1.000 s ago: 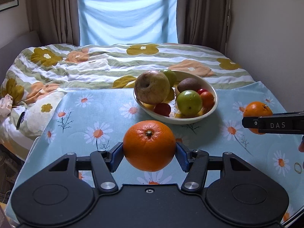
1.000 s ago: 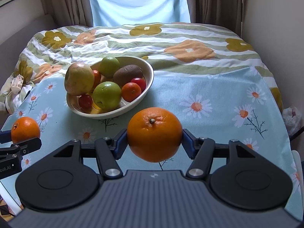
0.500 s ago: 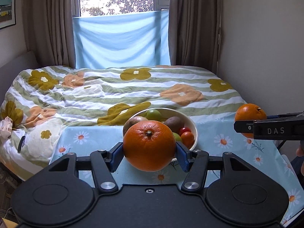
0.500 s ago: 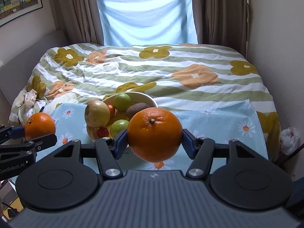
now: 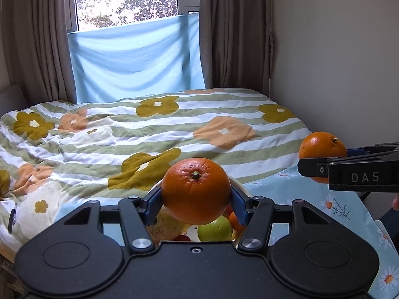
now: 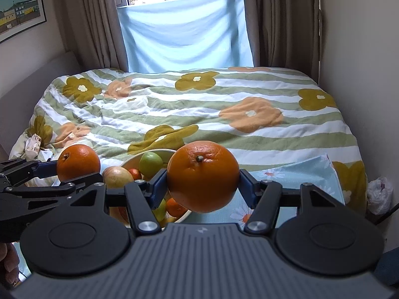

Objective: Organize fruits
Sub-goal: 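Carry both oranges up and over the white bowl with both tools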

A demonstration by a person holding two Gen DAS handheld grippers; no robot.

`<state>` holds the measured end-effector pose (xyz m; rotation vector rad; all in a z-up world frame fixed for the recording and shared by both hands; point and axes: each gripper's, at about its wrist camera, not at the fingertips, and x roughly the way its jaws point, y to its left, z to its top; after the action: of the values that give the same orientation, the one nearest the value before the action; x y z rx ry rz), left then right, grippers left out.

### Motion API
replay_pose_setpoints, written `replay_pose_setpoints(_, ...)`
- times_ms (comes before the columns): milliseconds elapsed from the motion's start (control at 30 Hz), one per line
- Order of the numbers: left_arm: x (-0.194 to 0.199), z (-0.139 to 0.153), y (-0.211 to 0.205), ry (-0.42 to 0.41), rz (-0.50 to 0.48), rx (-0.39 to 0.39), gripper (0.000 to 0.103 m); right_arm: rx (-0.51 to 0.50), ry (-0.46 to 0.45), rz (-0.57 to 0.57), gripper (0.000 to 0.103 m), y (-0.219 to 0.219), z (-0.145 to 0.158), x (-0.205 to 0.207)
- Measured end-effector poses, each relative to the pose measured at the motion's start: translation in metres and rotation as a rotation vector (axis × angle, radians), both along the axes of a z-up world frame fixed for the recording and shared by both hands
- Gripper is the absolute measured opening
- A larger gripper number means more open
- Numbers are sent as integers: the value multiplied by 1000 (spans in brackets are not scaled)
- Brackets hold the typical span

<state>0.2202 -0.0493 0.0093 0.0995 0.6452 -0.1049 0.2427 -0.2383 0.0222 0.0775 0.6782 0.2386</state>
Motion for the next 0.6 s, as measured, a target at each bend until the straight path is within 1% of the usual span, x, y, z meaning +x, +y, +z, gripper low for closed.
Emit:
replay_pose_setpoints(133, 27, -14, -1, 32, -31, 21, 62, 3, 19, -19, 75, 3, -7, 24)
replay_pose_setpoints(333, 60, -41, -6, 76, -75, 83, 62, -1, 56, -34, 75, 9, -22, 55)
replay_pose_setpoints(600, 85, -71, -10, 134, -120, 159, 62, -4, 100, -56, 75, 14, -42, 80)
